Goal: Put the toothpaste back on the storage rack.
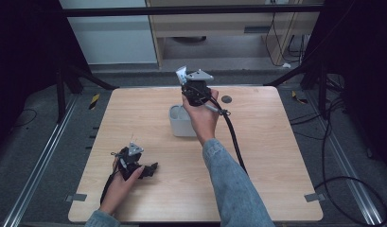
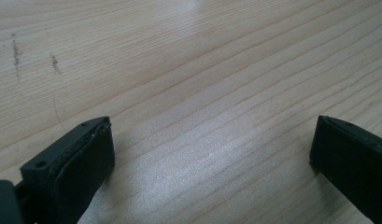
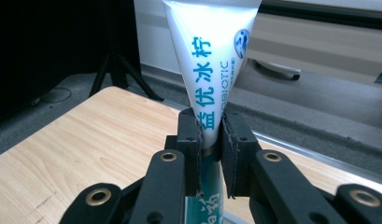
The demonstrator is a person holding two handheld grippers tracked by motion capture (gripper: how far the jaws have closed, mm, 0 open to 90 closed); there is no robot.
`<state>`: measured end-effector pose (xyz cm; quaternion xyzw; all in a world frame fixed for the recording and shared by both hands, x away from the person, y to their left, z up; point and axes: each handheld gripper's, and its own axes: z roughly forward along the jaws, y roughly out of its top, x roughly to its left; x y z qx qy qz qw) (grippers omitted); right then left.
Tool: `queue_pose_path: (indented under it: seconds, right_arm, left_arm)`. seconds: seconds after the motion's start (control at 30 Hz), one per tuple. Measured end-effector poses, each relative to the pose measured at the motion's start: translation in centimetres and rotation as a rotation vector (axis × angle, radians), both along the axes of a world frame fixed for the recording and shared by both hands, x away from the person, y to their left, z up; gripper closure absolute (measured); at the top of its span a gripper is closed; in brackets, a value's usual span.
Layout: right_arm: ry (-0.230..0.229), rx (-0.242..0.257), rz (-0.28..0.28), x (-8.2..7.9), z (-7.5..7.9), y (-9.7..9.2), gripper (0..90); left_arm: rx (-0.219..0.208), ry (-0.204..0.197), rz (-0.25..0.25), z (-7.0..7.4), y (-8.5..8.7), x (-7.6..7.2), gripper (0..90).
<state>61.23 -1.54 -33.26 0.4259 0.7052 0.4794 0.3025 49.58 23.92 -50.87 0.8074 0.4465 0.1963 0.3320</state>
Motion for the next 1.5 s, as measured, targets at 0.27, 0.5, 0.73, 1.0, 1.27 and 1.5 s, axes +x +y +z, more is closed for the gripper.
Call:
queue_pose_path:
  seconds: [0.27,0.5,0.73,1.0,1.27,1.5]
  right_arm:
    - [0.014,-0.015,0.003,0.0,-0.6,0.0,79.0]
    - [0.027,-0.026,0.006,0.0,-1.3,0.1,79.0]
    - [0.040,-0.031,0.010,0.0,-1.9,0.3,79.0]
    - [0.053,-0.034,0.008,0.0,-2.3,0.2,79.0]
    - [0.062,-0.046,0.007,0.0,-2.8,0.2,78.9]
    - [0.073,-0.046,0.004,0.0,-3.3,0.1,79.0]
  left_arm:
    - [0.000,0.000,0.000,0.0,0.0,0.0,0.0]
    - [-0.001,0.000,0.000,0.0,0.0,0.0,0.0]
    - [0.000,0.000,0.000,0.0,0.0,0.0,0.0]
    - [-0.001,0.000,0.000,0.0,0.0,0.0,0.0]
    - [-0.001,0.000,0.000,0.0,0.0,0.0,0.0]
    - [-0.001,0.000,0.001,0.0,0.0,0.0,0.0]
